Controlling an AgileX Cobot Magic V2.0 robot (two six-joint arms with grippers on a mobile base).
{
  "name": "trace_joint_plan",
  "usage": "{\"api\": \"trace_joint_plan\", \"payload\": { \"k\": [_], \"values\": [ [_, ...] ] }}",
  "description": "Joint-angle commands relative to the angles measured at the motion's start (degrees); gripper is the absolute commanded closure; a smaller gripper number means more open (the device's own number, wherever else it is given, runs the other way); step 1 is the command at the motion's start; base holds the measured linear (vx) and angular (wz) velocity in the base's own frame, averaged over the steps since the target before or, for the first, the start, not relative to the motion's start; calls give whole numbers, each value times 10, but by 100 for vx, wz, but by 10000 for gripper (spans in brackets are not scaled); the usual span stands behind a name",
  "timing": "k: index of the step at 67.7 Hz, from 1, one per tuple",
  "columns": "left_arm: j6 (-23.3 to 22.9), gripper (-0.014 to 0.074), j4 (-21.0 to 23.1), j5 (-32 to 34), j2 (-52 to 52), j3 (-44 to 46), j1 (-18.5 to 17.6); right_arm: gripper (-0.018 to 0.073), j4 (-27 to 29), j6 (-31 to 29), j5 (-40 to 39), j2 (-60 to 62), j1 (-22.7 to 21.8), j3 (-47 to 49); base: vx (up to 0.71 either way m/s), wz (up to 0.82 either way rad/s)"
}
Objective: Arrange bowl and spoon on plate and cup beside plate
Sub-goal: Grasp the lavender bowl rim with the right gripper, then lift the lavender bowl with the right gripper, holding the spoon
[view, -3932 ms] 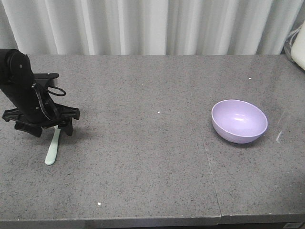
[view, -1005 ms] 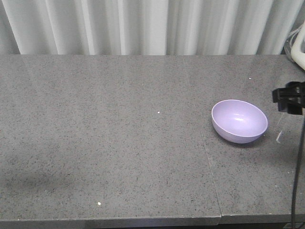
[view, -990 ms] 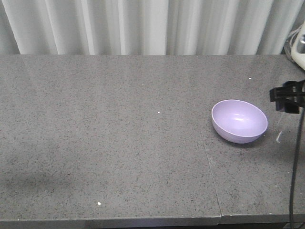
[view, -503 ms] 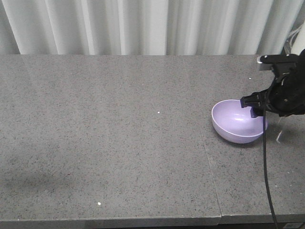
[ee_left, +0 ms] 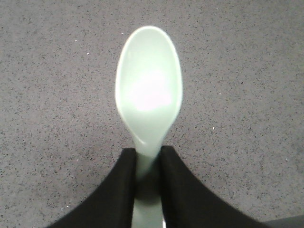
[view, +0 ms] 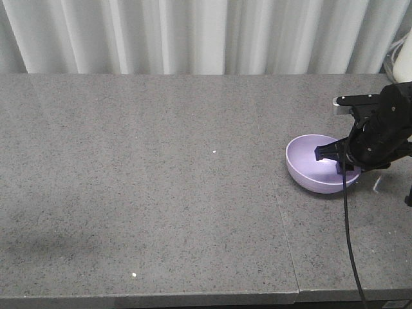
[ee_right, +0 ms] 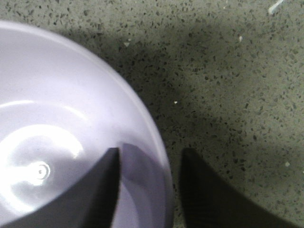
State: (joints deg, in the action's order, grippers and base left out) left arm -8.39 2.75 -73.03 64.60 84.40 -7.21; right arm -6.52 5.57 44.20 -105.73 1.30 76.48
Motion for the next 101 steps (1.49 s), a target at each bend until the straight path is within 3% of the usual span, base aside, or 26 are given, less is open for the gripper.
{"api": "trace_joint_plan", "payload": {
  "k": [1, 5, 23, 68, 101],
  "values": [
    [0, 603, 7, 13, -10, 12, -3, 505, -5, -1, -11, 27, -4, 18, 0, 0],
    [0, 603, 7, 13, -10, 12, -3, 577, -5, -1, -7, 28, -4, 18, 0, 0],
    [0, 603, 7, 14, -10, 12, -3, 570, -5, -2, 18, 85, -4, 18, 0, 0],
    [0, 603, 7, 14, -10, 12, -3, 570, 1, -4, 203, 457, -4, 18, 0, 0],
    [0, 603, 7, 14, -10, 12, -3, 570, 1, -4, 233, 486, -4, 18, 0, 0]
  ]
}}
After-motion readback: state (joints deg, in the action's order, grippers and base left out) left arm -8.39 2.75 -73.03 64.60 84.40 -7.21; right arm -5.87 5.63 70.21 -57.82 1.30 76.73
